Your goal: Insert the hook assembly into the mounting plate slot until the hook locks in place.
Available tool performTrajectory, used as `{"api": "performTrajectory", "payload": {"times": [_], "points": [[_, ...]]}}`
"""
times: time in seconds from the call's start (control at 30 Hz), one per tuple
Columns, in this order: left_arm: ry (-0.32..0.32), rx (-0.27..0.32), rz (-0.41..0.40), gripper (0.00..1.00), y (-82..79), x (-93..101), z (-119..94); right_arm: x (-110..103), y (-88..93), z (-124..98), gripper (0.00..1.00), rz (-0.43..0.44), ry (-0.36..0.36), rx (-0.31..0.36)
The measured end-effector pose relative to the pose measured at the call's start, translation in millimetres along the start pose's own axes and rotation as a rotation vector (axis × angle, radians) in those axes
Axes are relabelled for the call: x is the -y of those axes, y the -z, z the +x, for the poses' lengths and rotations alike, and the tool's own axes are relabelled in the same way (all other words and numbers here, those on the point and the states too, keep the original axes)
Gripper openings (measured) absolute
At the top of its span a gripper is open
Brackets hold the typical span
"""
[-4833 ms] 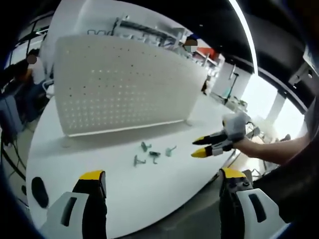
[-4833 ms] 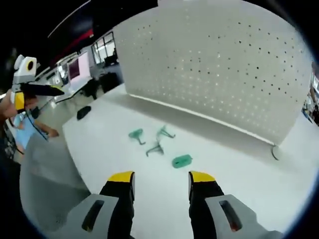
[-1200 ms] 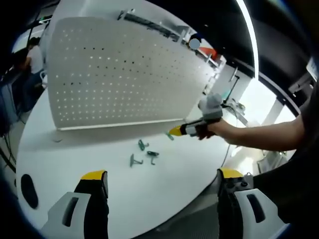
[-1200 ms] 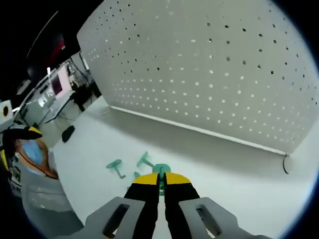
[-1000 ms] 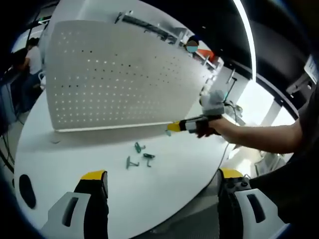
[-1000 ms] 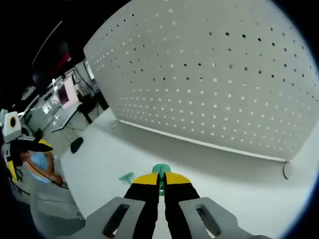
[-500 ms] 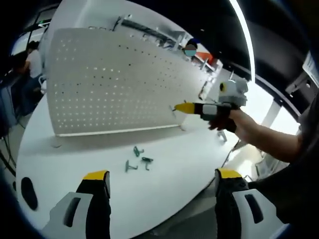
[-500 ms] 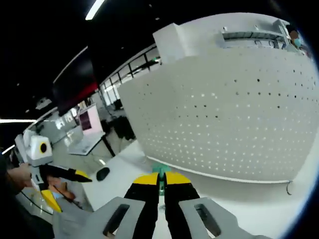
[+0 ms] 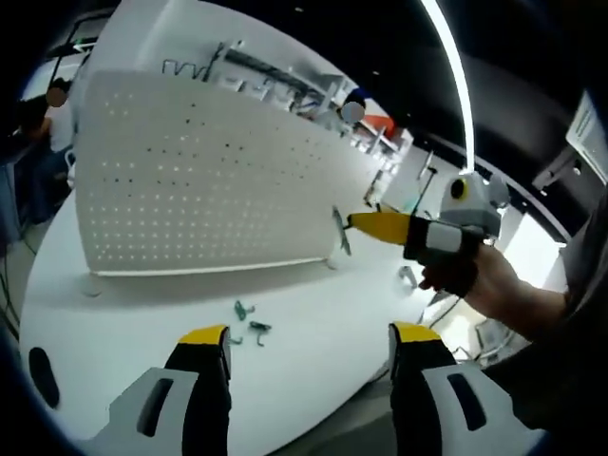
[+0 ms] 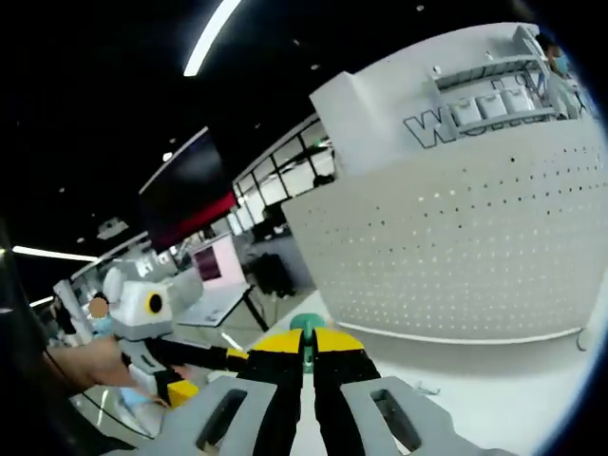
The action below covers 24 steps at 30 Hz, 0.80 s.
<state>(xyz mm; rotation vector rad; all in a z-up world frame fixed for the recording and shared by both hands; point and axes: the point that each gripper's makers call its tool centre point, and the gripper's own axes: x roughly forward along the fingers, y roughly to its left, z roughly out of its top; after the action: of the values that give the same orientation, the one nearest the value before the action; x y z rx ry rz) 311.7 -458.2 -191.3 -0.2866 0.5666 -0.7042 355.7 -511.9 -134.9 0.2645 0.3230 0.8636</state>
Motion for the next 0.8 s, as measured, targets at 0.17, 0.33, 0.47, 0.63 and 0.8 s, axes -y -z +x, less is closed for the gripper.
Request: {"api": "performTrajectory", "payload": {"times": [0.17, 0.33, 0.47, 0.63, 0.8], "points": [[0.032, 0.031, -0.048, 0.6, -4.4, 6.0, 1.0, -19.9, 7.4, -1.8, 0.01, -0.019, -0.033, -0.007], [0.06, 0.057, -0.072, 0.55, -10.0, 11.1, 1.4, -33.9, 14.9, -0.8, 0.01, -0.019, -0.061, -0.016], [0.069, 0.059, -0.072, 0.5, -11.0, 12.3, 0.8, -43.5, 18.2, 0.8, 0.01, -0.043, -0.083, -0.029], [0.086, 0.071, -0.088, 0.4, -13.6, 12.5, -1.3, -51.1, 18.3, 1.2, 0.01, -0.048, -0.102, -0.019], [0.098, 0.081, -0.097, 0.34, -16.4, 13.1, -1.1, -56.1, 22.3, 2.1, 0.01, -0.061, -0.115, -0.025]]}}
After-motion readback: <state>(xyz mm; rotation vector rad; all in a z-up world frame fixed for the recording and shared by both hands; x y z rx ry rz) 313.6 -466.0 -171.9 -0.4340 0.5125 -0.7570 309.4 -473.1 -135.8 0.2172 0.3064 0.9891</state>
